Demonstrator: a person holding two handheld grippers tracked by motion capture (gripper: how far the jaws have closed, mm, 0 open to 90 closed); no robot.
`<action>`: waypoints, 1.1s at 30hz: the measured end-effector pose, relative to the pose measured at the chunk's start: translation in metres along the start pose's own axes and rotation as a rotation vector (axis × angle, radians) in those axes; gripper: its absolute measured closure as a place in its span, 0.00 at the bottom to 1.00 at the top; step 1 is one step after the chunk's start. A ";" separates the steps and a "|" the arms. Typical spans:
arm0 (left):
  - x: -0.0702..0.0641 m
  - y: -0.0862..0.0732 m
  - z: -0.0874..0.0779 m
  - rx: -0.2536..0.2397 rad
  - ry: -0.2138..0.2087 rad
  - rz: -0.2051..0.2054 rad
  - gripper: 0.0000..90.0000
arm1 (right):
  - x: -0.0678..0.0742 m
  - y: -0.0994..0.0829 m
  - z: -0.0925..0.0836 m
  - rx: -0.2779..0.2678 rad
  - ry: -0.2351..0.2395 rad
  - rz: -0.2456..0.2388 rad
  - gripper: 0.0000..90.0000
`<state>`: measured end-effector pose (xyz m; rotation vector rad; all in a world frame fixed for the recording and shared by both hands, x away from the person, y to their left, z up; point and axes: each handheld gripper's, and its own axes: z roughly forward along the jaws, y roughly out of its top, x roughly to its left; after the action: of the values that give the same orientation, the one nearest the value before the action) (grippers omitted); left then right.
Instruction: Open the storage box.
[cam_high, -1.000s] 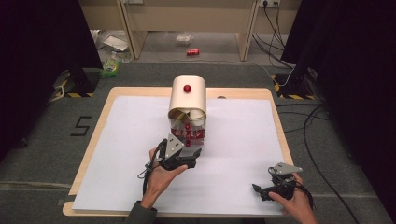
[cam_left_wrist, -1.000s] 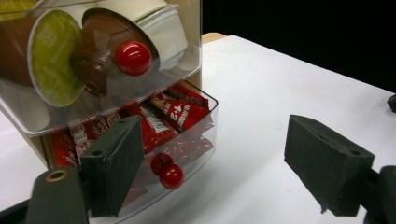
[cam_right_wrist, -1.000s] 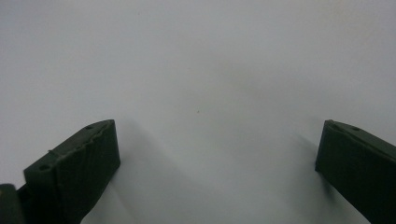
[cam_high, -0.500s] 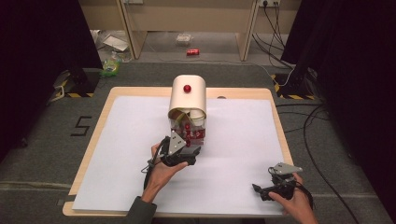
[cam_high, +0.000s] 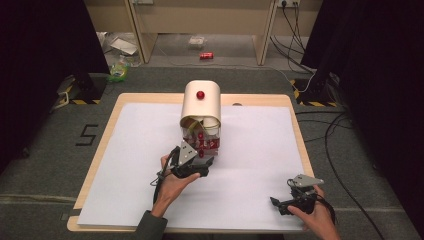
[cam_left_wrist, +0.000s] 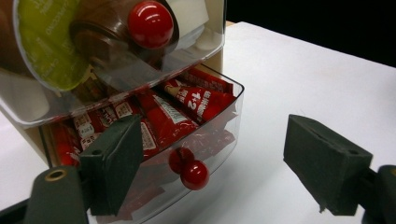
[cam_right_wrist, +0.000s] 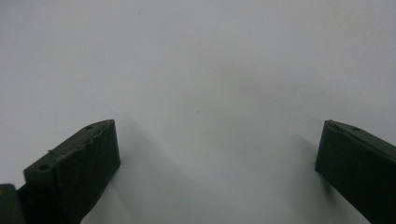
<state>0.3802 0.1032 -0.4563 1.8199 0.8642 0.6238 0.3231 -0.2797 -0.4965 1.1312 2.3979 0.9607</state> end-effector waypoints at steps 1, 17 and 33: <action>-0.001 0.000 -0.001 0.003 0.002 0.003 0.22 | 0.000 0.000 0.000 0.000 -0.001 0.000 0.00; -0.008 -0.001 -0.010 0.016 0.013 -0.011 0.23 | 0.000 0.000 0.000 -0.001 0.000 -0.002 0.00; -0.016 -0.008 -0.024 0.036 -0.011 -0.008 0.25 | 0.000 0.000 0.000 -0.001 0.000 0.000 0.00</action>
<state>0.3503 0.1064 -0.4552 1.8495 0.8803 0.5965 0.3230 -0.2797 -0.4966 1.1308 2.3972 0.9609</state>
